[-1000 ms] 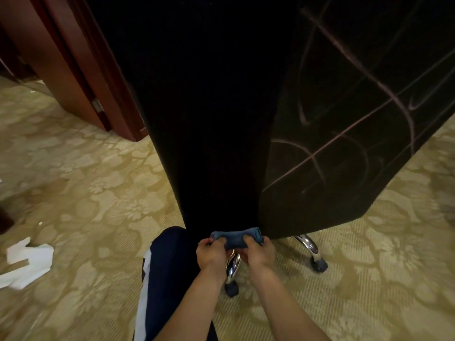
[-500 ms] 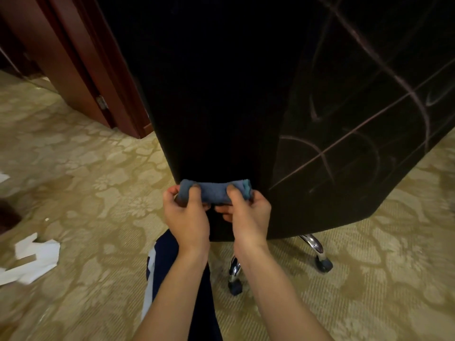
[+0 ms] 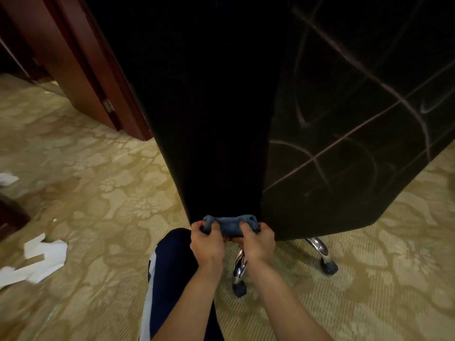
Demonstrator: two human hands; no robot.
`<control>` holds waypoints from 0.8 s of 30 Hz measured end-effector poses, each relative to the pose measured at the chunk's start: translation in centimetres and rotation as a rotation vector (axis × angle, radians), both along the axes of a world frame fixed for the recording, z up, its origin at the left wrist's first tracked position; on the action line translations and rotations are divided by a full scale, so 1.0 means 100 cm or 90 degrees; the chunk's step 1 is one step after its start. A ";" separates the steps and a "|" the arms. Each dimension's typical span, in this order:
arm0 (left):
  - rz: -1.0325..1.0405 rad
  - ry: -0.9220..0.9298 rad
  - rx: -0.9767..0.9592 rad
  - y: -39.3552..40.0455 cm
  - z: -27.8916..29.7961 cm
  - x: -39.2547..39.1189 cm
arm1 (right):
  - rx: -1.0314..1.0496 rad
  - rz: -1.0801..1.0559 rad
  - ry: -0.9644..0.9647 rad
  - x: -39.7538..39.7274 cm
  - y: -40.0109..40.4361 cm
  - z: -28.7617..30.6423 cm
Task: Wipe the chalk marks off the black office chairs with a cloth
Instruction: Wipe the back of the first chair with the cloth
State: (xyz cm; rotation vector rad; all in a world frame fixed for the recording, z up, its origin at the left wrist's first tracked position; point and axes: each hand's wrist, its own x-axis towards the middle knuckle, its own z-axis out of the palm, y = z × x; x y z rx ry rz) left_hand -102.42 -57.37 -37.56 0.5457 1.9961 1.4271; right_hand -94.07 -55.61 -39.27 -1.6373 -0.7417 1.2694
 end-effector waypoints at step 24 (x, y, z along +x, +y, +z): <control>-0.021 -0.260 0.074 0.020 0.012 0.060 | 0.050 -0.179 0.176 0.052 0.009 0.018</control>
